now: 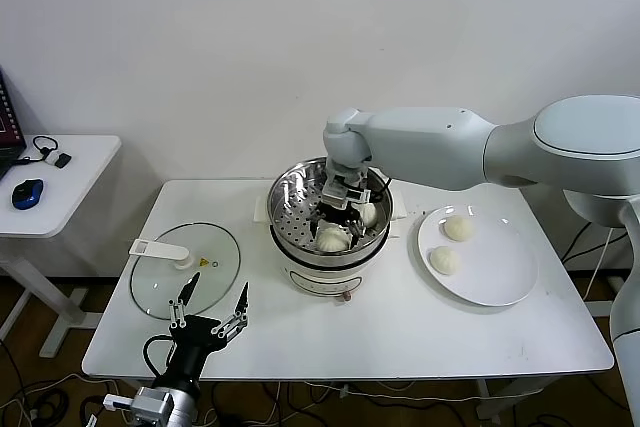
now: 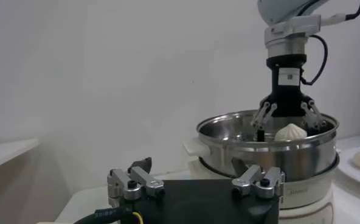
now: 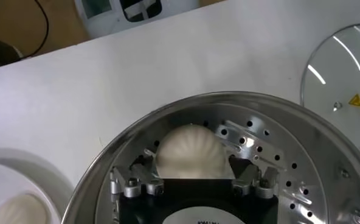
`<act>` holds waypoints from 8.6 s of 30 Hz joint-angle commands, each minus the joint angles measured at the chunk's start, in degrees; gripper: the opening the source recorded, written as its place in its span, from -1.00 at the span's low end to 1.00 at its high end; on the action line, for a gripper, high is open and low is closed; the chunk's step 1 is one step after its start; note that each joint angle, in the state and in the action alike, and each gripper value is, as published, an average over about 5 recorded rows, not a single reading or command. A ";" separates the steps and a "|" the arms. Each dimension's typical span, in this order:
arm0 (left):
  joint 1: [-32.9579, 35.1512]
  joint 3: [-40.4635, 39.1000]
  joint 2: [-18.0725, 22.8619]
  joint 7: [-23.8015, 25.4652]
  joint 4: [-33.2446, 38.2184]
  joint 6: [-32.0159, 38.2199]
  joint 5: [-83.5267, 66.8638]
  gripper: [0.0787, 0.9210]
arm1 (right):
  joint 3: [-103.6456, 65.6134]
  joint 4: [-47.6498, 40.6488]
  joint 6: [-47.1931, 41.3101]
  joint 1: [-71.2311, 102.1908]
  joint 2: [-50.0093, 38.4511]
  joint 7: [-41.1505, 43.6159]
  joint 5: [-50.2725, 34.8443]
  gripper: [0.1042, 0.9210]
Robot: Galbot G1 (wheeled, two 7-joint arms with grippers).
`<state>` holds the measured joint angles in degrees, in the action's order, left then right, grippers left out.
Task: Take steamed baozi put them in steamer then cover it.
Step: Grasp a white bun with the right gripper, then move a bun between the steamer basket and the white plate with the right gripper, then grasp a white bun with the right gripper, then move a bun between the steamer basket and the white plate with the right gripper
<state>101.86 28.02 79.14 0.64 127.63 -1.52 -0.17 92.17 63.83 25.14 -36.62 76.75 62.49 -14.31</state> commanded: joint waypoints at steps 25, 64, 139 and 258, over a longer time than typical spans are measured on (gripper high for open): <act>0.26 0.25 -0.40 -0.10 0.02 0.69 -0.11 0.77 | 5.76 2.42 2.02 -14.56 -2.62 1.19 -6.13 0.18; -0.29 -0.54 -0.10 -0.11 -0.89 -0.42 0.83 0.77 | -18.76 7.99 3.43 18.07 -47.79 0.69 22.59 0.16; -1.67 -1.35 -0.28 -0.91 -1.33 -1.09 0.53 0.77 | 16.97 6.80 -35.66 -25.47 -16.64 0.16 -39.92 0.76; -0.61 3.71 -2.02 -0.90 -2.26 -0.97 -2.68 0.77 | -34.46 -19.82 -21.62 27.28 -43.25 0.75 2.75 0.30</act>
<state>100.97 31.79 77.15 -0.22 125.58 -2.57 -2.90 74.68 49.27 0.76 -24.82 36.93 64.72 -19.84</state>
